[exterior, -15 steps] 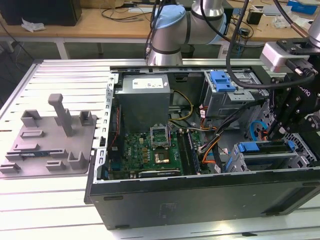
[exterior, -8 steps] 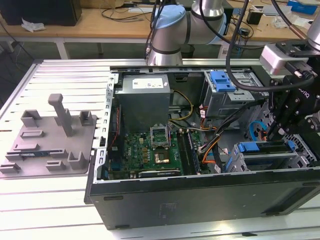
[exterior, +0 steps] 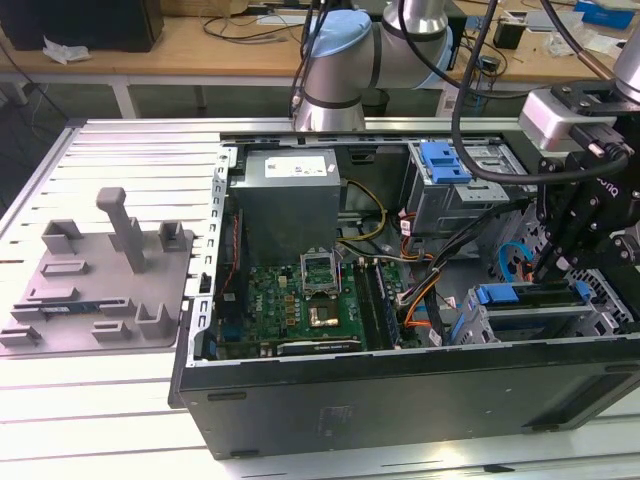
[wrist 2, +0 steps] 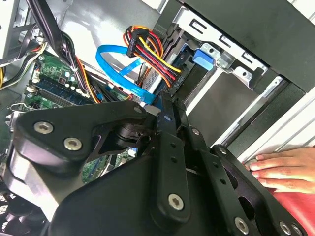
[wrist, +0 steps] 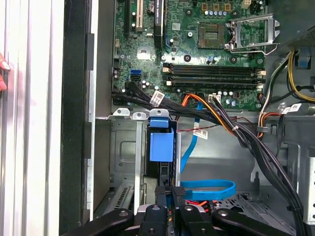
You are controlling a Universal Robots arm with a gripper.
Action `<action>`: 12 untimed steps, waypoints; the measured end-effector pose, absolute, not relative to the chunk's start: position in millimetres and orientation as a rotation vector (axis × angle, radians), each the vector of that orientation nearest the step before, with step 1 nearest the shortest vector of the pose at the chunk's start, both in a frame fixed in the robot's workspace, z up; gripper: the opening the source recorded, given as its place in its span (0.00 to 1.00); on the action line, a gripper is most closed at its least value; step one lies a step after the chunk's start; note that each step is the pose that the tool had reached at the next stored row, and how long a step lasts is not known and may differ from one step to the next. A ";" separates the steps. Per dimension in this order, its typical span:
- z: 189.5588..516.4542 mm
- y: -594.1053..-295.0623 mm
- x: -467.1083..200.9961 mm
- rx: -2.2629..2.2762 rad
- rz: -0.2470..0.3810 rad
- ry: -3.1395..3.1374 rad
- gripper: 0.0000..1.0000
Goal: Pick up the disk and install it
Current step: 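Insert the second disk wire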
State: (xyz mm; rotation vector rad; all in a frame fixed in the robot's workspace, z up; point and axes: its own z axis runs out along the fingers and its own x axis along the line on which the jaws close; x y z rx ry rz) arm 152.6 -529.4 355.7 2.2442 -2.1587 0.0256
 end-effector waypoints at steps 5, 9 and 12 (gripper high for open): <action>355.1 -529.4 152.6 2.247 0.033 -2.162 0.16; 354.4 -529.4 151.8 2.249 0.036 -2.164 0.16; 353.6 -529.4 150.7 2.249 0.038 -2.164 0.16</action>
